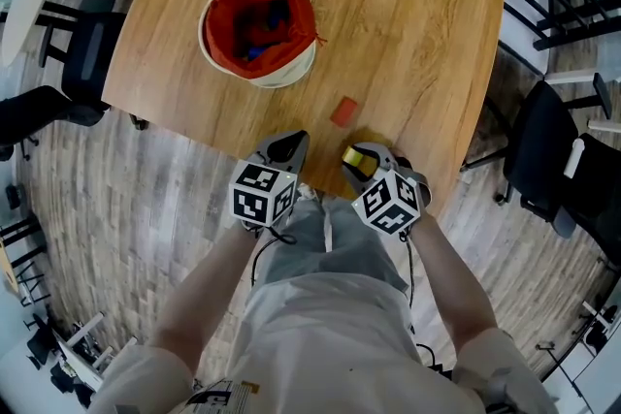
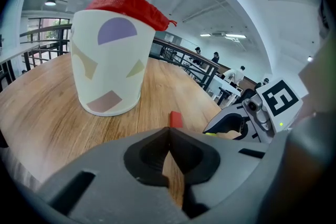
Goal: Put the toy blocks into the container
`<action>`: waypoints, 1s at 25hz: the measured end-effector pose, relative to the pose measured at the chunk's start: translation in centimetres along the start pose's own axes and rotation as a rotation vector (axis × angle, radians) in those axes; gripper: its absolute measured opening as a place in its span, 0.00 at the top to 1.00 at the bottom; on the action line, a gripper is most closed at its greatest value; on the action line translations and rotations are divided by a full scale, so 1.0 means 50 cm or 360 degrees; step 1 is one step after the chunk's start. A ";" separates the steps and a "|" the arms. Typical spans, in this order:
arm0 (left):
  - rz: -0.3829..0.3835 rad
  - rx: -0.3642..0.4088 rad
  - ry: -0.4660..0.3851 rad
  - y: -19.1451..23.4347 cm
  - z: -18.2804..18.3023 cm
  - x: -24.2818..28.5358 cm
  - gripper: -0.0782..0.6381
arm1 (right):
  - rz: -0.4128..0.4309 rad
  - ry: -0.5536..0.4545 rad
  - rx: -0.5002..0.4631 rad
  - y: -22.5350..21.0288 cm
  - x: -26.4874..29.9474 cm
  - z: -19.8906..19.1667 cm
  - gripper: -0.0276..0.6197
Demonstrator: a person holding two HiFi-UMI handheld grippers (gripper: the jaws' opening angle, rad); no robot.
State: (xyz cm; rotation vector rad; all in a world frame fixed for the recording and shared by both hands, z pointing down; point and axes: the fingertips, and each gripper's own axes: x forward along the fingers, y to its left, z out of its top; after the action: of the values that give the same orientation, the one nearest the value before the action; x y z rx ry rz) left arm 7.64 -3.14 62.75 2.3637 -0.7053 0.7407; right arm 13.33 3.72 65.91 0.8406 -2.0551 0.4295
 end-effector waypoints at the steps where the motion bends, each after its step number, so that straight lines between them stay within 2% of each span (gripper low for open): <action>1: 0.0000 -0.0006 -0.0015 -0.002 0.005 -0.006 0.87 | -0.0012 -0.0025 0.0008 -0.004 -0.007 0.009 0.73; 5: 0.0002 -0.0028 -0.0073 -0.010 0.024 -0.031 0.87 | -0.0059 -0.0123 0.0009 -0.018 -0.040 0.053 0.73; 10: 0.0004 -0.0028 -0.0161 -0.028 0.062 -0.075 0.87 | -0.0141 -0.0266 -0.0084 -0.025 -0.099 0.126 0.73; 20: 0.0051 0.0010 -0.0451 -0.041 0.198 -0.208 0.87 | -0.0276 -0.0580 -0.0303 -0.022 -0.226 0.308 0.73; 25: 0.0093 0.0018 -0.0596 -0.046 0.247 -0.271 0.87 | -0.0295 -0.0724 -0.0389 -0.006 -0.274 0.378 0.73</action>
State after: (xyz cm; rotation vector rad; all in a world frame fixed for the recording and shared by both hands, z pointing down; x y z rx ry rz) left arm 3.66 -5.21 44.83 2.5293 -0.9280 0.3243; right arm 8.13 -1.68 43.80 1.0345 -2.3498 -0.1291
